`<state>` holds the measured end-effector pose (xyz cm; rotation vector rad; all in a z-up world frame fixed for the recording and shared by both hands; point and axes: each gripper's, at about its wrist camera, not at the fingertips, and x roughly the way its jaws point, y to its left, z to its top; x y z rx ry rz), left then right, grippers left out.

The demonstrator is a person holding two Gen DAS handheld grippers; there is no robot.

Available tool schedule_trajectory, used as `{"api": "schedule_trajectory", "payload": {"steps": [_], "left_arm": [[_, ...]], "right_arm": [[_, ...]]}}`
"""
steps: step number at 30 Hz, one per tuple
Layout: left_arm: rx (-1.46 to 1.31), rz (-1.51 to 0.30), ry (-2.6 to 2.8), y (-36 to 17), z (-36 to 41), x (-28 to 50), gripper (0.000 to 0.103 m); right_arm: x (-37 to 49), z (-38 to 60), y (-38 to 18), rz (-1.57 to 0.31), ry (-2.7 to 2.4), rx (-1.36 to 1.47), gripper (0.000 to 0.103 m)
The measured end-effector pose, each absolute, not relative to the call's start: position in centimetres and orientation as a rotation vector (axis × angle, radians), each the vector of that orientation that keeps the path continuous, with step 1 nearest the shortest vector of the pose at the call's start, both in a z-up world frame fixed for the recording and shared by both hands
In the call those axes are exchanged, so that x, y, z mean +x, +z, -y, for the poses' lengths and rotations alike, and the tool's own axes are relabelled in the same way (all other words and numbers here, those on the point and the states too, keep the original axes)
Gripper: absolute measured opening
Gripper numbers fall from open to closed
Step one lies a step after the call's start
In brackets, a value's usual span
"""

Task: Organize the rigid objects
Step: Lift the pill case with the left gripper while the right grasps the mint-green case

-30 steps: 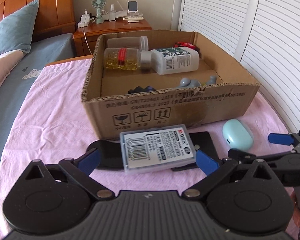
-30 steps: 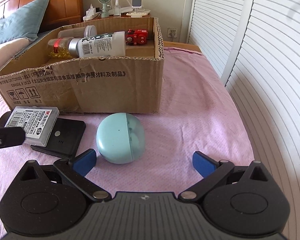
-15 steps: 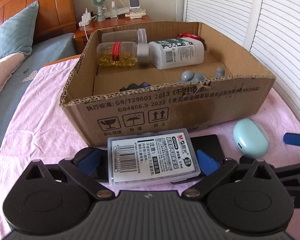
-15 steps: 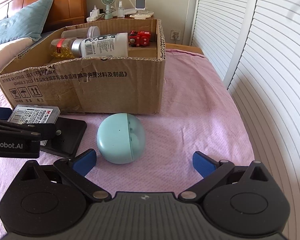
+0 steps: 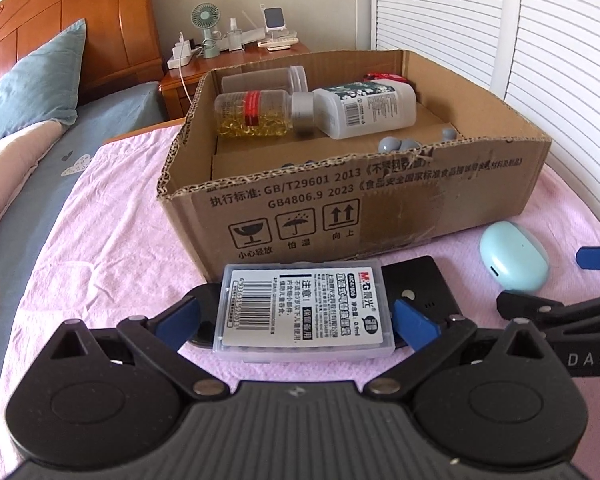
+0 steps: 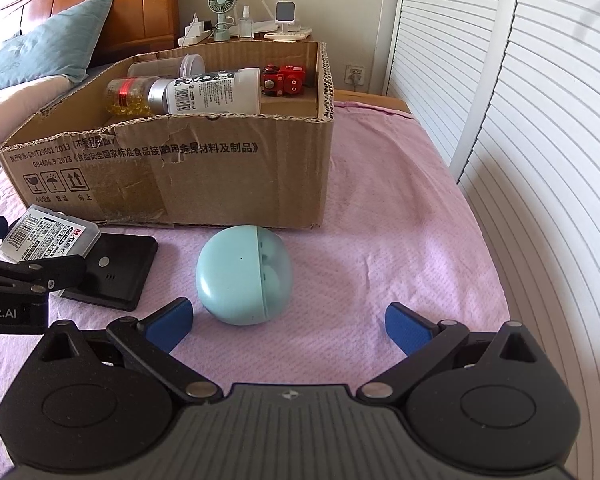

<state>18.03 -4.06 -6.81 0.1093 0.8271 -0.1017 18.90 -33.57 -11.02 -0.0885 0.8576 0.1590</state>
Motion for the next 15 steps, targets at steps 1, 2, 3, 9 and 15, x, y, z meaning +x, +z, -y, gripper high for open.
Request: {"api": "schedule_trajectory", "payload": {"steps": [1, 2, 3, 9, 15], "left_arm": [[0.1, -0.831, -0.102, -6.81, 4.03, 18.1, 0.102], [0.086, -0.835, -0.106, -6.82, 3.97, 18.09, 0.1], [0.071, -0.84, -0.11, -6.83, 3.91, 18.13, 0.099], [0.065, -0.833, -0.124, -6.63, 4.16, 18.31, 0.09], [0.078, -0.84, -0.151, -6.55, 3.72, 18.25, 0.09]], "right_arm": [[18.88, 33.58, -11.02, -0.856, 0.16, -0.089, 0.103], [18.87, 33.59, -11.02, -0.855, 0.162, -0.09, 0.103], [18.88, 33.61, -11.02, -0.854, 0.164, -0.09, 0.103], [19.14, 33.51, -10.99, -0.852, 0.196, -0.103, 0.103], [19.59, 32.8, -10.83, -0.862, 0.292, -0.143, 0.103]]}}
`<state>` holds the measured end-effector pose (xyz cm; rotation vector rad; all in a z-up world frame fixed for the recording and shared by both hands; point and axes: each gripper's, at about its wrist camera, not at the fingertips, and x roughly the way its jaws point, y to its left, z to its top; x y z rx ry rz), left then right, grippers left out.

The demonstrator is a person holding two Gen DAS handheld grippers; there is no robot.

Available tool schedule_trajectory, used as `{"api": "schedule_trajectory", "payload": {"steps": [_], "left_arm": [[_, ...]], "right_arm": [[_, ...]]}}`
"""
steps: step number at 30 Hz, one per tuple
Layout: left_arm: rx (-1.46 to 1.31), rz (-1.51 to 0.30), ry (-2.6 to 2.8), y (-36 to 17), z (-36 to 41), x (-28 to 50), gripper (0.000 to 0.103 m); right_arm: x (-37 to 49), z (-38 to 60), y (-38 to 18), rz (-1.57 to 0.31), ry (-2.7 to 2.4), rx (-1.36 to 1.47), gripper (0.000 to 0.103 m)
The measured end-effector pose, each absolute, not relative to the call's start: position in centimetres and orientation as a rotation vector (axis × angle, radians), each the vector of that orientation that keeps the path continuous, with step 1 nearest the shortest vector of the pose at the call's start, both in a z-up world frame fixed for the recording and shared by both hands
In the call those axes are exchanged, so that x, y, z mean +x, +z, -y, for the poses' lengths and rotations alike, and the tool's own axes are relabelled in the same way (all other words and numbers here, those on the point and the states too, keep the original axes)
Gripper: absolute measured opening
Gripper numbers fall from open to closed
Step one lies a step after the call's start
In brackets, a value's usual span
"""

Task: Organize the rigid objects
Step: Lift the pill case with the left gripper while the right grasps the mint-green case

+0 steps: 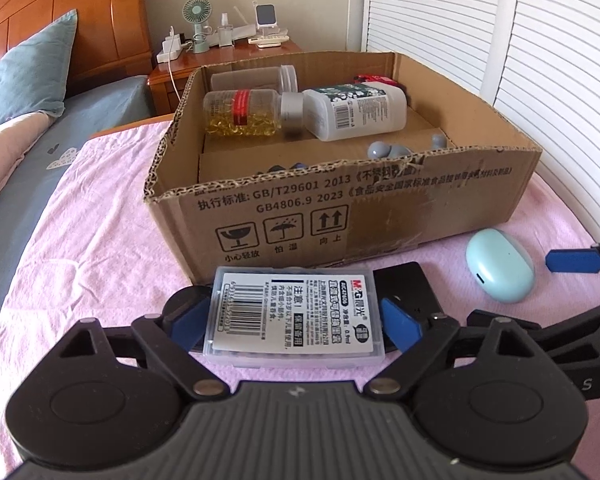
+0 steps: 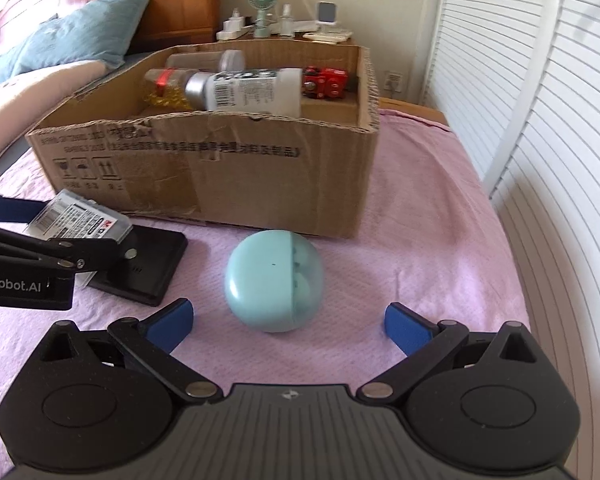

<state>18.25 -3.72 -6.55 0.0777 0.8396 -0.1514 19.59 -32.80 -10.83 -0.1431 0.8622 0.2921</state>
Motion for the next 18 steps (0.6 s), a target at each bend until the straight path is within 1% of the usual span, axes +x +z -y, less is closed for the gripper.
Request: {"api": "schedule_trajectory", "payload": {"steps": [5, 7, 11, 15, 18], "left_arm": [[0.079, -0.841, -0.155, -6.5, 3.4, 18.2, 0.09], [0.077, -0.842, -0.156, -6.5, 3.4, 18.2, 0.09], [0.075, -0.841, -0.156, -6.5, 3.3, 18.2, 0.09], [0.079, -0.84, -0.152, -6.5, 3.4, 18.2, 0.09], [0.08, -0.839, -0.151, -6.5, 3.5, 18.2, 0.091]], "right_arm": [[20.2, 32.4, -10.8, -0.861, 0.349, -0.167, 0.103], [20.5, 32.3, -10.8, -0.856, 0.368, -0.177, 0.101], [20.8, 32.1, -10.4, -0.833, 0.388, -0.187, 0.081], [20.8, 32.1, -10.2, -0.824, 0.382, -0.185, 0.071], [20.9, 32.0, -10.2, -0.818, 0.38, -0.185, 0.069]]}}
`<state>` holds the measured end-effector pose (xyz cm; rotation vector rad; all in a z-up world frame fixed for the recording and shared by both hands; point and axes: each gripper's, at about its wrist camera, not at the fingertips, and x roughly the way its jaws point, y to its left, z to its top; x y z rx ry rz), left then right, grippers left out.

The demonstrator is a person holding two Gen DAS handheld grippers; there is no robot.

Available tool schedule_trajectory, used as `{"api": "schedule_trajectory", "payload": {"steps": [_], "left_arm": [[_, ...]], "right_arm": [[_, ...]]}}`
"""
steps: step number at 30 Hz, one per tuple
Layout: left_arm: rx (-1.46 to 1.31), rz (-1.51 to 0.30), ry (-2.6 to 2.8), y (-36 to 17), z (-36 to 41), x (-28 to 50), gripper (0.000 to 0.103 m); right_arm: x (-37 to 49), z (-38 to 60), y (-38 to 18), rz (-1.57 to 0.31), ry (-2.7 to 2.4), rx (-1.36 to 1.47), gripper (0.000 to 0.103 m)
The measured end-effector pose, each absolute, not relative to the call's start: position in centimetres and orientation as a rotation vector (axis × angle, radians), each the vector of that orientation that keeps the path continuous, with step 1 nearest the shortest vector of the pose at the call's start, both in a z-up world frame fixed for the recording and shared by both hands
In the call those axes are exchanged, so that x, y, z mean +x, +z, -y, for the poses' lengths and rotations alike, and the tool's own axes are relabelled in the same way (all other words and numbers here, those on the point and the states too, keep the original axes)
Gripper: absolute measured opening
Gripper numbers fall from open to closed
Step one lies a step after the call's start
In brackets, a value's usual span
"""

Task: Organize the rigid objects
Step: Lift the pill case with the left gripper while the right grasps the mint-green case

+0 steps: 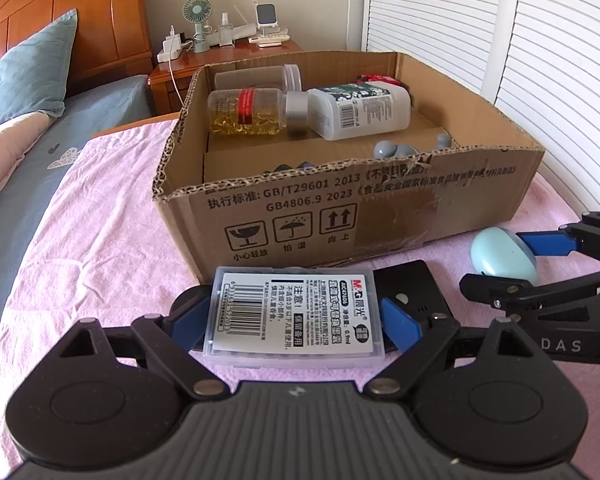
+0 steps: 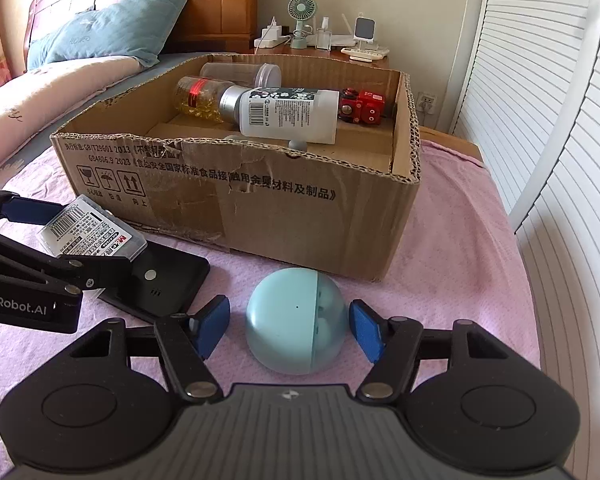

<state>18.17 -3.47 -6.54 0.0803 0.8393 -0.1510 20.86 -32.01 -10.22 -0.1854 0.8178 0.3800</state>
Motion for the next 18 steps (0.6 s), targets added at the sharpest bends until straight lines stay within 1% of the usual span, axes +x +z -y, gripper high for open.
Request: {"api": "schedule_trajectory", "payload": {"steps": [2, 5, 18], "left_arm": [[0.082, -0.842, -0.153, -6.5, 3.5, 18.2, 0.091], [0.084, -0.851, -0.159, -6.4, 3.5, 18.3, 0.09], [0.172, -0.878, -0.292, -5.1, 3.2, 17.0, 0.09]], "right_arm": [[20.9, 31.9, -10.2, -0.814, 0.38, -0.186, 0.068], [20.8, 31.8, -10.1, -0.812, 0.382, -0.195, 0.058], [18.7, 31.7, -8.9, -0.838, 0.367, -0.247, 0.057]]}}
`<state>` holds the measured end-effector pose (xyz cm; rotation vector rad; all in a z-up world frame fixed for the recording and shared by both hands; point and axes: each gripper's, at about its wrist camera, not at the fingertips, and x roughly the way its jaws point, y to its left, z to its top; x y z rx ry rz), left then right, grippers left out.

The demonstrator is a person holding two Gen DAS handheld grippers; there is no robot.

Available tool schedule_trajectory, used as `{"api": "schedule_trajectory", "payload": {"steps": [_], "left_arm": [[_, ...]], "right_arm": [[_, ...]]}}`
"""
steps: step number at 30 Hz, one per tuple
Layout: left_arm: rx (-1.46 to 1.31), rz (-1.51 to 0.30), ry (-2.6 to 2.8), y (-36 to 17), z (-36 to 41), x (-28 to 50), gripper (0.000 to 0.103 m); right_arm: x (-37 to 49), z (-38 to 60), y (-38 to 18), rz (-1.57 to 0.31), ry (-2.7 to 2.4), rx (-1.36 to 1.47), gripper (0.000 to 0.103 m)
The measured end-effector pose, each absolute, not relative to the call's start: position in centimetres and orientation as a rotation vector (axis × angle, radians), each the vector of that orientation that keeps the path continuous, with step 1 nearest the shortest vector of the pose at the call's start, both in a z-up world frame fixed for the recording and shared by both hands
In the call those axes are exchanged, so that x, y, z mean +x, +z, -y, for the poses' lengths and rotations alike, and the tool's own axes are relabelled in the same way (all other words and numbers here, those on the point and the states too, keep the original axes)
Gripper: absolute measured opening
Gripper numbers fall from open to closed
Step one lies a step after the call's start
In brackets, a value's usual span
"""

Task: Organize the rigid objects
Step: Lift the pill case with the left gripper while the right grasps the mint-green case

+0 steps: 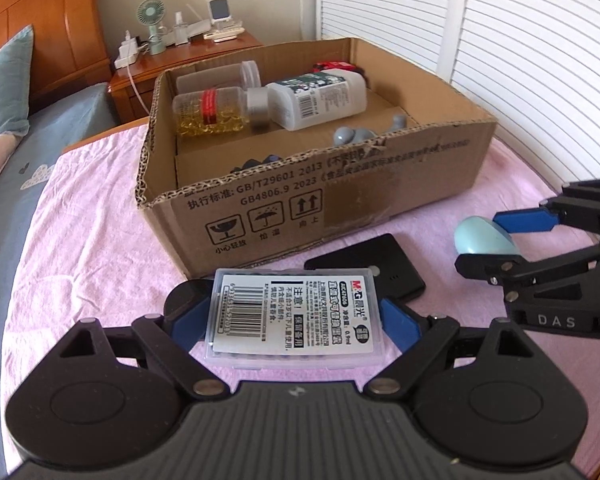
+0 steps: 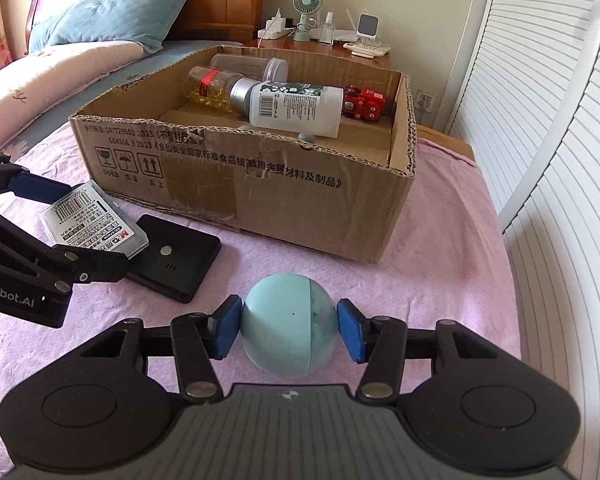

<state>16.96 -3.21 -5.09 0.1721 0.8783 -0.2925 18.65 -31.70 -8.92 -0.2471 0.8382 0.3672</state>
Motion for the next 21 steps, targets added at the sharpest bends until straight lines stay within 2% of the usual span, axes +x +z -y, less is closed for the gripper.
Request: {"api": "schedule_trajectory", "payload": {"steps": [11, 21], "left_arm": [[0.219, -0.858, -0.331, -3.6, 3.0, 15.2, 0.09], [0.195, -0.855, -0.322, -3.1, 2.4, 15.2, 0.09]], "right_arm": [[17.2, 32.0, -7.9, -0.854, 0.383, -0.215, 0.057], [16.5, 32.9, -9.2, -0.873, 0.422, -0.168, 0.058]]}}
